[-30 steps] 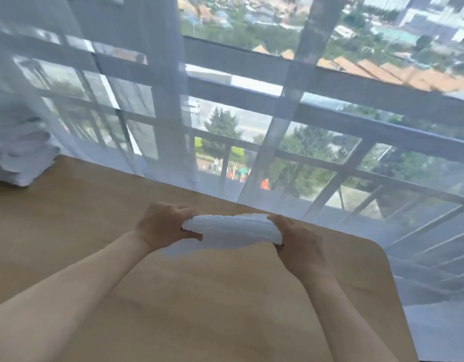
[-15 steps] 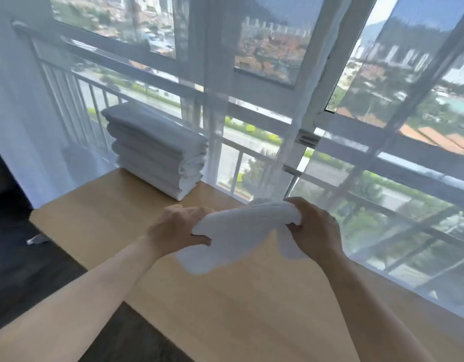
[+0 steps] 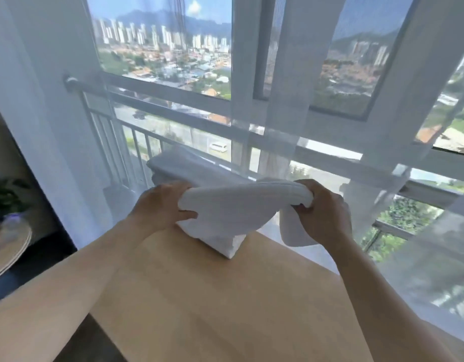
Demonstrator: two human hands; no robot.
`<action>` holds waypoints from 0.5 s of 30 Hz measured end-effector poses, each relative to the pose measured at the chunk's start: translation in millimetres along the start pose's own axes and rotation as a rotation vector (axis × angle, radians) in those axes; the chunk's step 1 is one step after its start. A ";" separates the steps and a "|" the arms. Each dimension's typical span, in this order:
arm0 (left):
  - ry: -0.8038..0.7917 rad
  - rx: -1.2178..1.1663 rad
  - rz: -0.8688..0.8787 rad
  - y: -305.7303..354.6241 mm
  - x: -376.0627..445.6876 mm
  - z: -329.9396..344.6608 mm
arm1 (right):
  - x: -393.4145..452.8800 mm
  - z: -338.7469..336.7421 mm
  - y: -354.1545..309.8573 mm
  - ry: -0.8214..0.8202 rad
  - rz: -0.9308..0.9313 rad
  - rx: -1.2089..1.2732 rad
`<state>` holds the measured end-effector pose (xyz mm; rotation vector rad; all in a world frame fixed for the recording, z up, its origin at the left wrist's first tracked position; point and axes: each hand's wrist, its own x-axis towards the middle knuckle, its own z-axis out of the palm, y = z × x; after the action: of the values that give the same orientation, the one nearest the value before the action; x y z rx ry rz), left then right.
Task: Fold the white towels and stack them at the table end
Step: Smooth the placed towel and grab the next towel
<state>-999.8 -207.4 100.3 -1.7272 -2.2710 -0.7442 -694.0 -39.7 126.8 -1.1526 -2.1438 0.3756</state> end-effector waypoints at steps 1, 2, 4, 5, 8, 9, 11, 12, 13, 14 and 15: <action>0.016 0.019 -0.007 -12.8 17.1 -6.4 | 14.8 9.6 -6.7 -0.008 0.008 0.010; 0.025 0.033 -0.012 -25.0 33.5 -12.3 | 28.8 18.2 -14.0 -0.015 0.019 0.014; 0.025 0.032 -0.022 -46.4 63.7 -21.0 | 52.7 32.0 -28.7 -0.027 0.034 0.003; 0.017 0.016 -0.032 -56.5 77.0 -23.8 | 62.5 38.1 -36.3 -0.027 0.036 -0.003; 0.021 -0.074 -0.051 -85.2 112.4 -25.3 | 89.0 53.2 -54.5 -0.005 0.024 -0.024; 0.032 -0.107 -0.056 -95.3 125.1 -24.1 | 99.1 58.3 -59.6 0.009 0.017 -0.042; 0.059 -0.162 -0.054 -115.6 151.8 -19.7 | 117.6 69.7 -68.1 0.043 0.012 -0.106; 0.078 -0.170 -0.033 -125.7 166.4 -17.2 | 125.1 77.2 -71.3 0.064 0.004 -0.138; 0.094 -0.168 0.007 -137.2 180.2 -15.8 | 133.0 86.0 -74.5 0.087 -0.006 -0.169; 0.103 -0.160 0.062 -153.6 196.6 -11.9 | 141.8 99.3 -78.9 0.113 -0.002 -0.204; 0.123 -0.136 0.117 -161.9 208.4 -9.1 | 146.9 104.3 -80.7 0.123 -0.002 -0.231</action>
<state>-1216.5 -67.1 155.7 -1.8016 -2.0626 -0.9713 -872.1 40.8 154.3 -1.2655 -2.1202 0.0545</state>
